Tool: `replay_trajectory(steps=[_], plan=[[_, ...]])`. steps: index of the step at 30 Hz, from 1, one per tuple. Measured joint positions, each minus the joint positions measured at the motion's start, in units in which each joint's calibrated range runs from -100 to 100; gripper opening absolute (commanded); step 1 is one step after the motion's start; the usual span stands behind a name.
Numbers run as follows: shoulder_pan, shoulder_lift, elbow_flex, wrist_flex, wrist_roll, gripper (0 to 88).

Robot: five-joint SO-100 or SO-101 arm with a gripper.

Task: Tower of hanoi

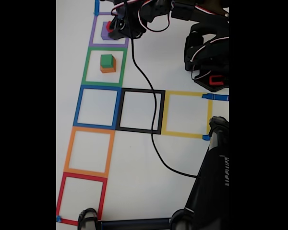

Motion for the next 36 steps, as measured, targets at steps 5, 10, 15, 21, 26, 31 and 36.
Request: replay_trajectory(steps=[5,10,15,21,26,31,36], plan=[[8.0,5.1,-21.0,12.7,0.0,1.3],[16.0,9.0,-35.7,21.0,0.0,1.3],[23.5,9.2,-37.0,24.5,0.0,8.5],[32.4,3.5,-22.0,18.8,0.0,18.1],[36.2,-0.5,-2.9,5.1,0.0,21.5],[35.5,-0.7,12.4,-11.5,0.0,25.6],[33.9,5.2,24.3,-32.7,0.0,25.5]])
